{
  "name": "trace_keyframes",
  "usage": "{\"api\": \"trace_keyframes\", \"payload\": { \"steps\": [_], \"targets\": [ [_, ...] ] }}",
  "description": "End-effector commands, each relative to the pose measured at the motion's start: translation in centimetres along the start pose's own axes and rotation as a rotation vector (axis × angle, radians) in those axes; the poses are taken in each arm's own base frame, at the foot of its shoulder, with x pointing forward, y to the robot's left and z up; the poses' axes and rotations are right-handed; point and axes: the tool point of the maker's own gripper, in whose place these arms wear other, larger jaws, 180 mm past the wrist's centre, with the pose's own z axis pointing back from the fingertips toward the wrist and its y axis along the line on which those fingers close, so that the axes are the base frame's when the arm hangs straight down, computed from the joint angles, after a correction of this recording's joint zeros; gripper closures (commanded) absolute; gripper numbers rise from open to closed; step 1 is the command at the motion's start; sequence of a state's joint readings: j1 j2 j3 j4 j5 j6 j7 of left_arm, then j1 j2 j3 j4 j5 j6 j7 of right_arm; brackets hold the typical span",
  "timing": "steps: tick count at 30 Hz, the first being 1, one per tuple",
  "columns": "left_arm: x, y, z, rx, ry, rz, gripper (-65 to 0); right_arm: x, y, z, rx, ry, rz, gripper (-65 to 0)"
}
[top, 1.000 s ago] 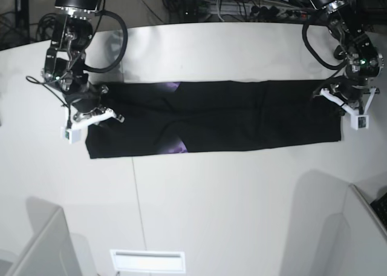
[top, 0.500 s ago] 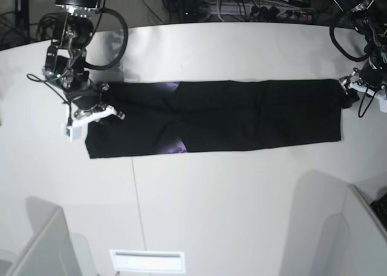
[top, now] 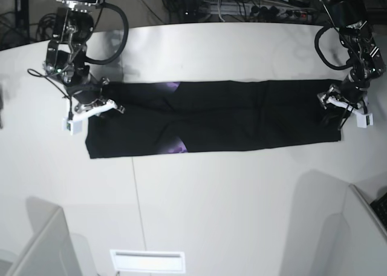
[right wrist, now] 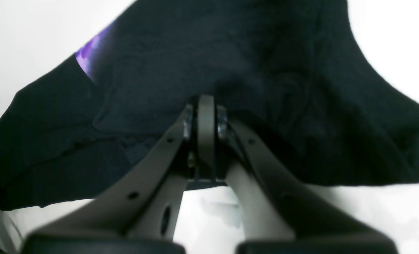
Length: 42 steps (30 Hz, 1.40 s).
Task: Fold the T-shirt properly
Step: 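Reposition both grippers along the folded strip's ends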
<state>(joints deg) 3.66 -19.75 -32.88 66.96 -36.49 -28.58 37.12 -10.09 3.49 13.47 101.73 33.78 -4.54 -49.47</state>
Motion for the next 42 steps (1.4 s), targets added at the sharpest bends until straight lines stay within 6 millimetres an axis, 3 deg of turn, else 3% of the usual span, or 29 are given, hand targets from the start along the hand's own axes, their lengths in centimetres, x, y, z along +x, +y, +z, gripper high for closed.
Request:
{"api": "trace_keyframes", "payload": {
  "steps": [1, 3, 4, 6, 10, 18, 26, 35, 42],
  "targets": [
    [-2.7, 1.1, 0.1, 0.043, 0.121, -0.002, -55.3, 1.3, 0.6, 0.4, 0.017, -0.043, 0.015, 0.0],
    [-3.3, 1.3, 0.0, 0.044, 0.134, 0.008, -53.2, 1.2, 0.5, 0.5, 0.016, -0.042, 0.015, 0.0],
    [-3.6, 1.4, 0.0, 0.045, 0.142, 0.014, -48.7, 1.1, 0.6, 0.5, 0.017, -0.041, 0.014, 0.0],
    [-4.2, 1.6, 0.0, 0.049, 0.154, 0.026, -34.9, 1.1, 0.6, 0.5, 0.018, -0.043, 0.013, 0.0],
    [-4.7, 2.0, -0.1, 0.058, 0.163, 0.043, 0.0, 1.1, 0.6, 0.5, 0.018, -0.045, 0.013, 0.0],
    [-0.9, 4.8, 0.7, 0.11, 0.132, -0.001, 0.0, 0.0, 0.2, 0.6, 0.016, -0.024, 0.025, 0.0],
    [4.4, 5.5, 2.7, 0.139, 0.053, -0.129, 0.0, -0.8, 2.4, 1.0, 0.143, -0.019, 0.19, 0.0],
    [6.6, 3.7, 5.5, 0.139, -0.026, -0.246, 0.0, -1.5, 2.4, 0.9, 0.146, -0.007, 0.183, 0.0],
    [6.5, -1.0, 7.0, 0.093, -0.093, -0.309, 0.0, -0.3, 1.0, 1.3, 0.113, -0.041, 0.158, 0.0]
  ]
}}
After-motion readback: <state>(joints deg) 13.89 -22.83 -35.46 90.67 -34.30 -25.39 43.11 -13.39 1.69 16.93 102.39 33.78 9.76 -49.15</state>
